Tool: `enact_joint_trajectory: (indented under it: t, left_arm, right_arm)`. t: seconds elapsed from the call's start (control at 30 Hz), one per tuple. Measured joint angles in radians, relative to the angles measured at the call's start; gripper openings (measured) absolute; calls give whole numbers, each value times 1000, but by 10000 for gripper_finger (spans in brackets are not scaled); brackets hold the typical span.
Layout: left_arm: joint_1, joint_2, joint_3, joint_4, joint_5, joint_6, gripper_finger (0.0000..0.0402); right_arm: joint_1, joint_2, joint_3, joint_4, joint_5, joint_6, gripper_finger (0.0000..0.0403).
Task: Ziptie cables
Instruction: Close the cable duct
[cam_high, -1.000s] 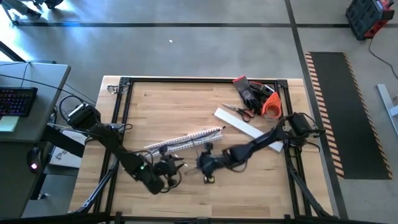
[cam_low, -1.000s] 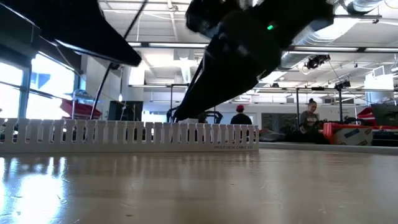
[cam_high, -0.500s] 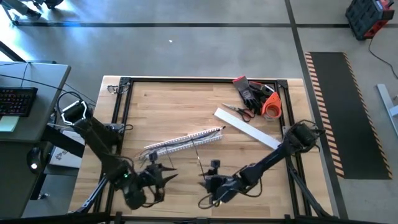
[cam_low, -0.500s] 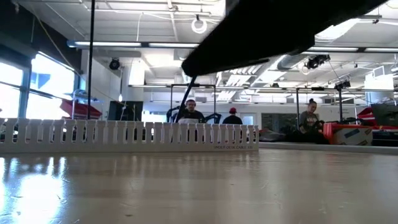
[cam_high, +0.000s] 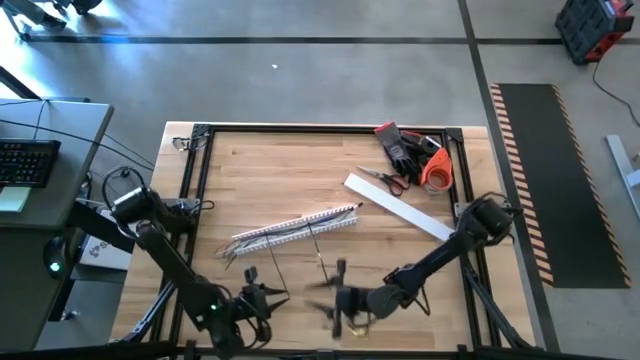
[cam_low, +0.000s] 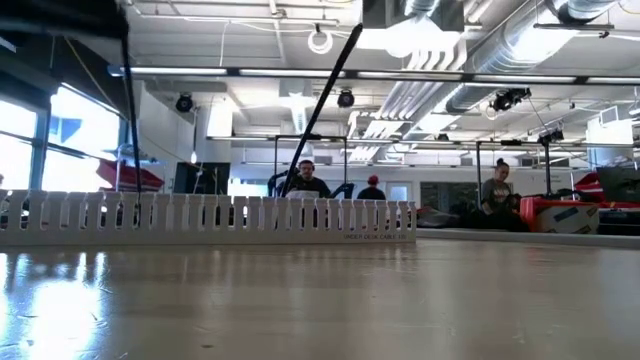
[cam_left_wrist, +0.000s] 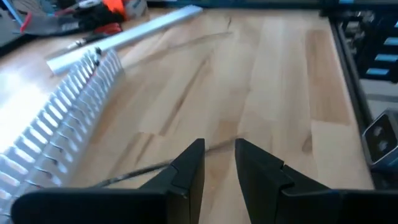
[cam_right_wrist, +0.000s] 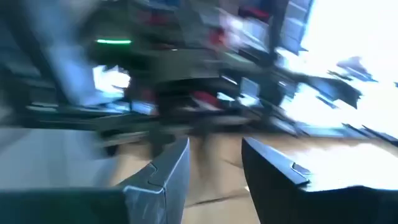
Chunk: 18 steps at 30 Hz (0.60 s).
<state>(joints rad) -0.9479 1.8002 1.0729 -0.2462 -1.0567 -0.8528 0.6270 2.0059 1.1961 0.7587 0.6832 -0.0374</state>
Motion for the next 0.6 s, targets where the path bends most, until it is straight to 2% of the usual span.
enact_joint_trajectory:
  t: [0.1,0.17,0.23,0.3,0.43,0.6]
  left_arm:
    - [11,69,0,49,1,0,71]
    - [22,104,0,62,23,1,71]
    - [35,125,0,73,61,12,71]
    - [44,139,0,89,100,17,71]
    - [60,146,0,88,143,19,71]
    - [65,145,0,88,139,28,71]
  right_arm:
    - [-47,-38,0,-213,118,127,133]
    - [-96,-56,0,-376,128,243,133]
    - [-155,-65,0,-515,81,386,133]
    - [-214,-60,0,-629,-25,511,133]
    - [-299,-24,-2,-726,-184,631,133]
    - [-314,16,-1,-735,-192,636,131]
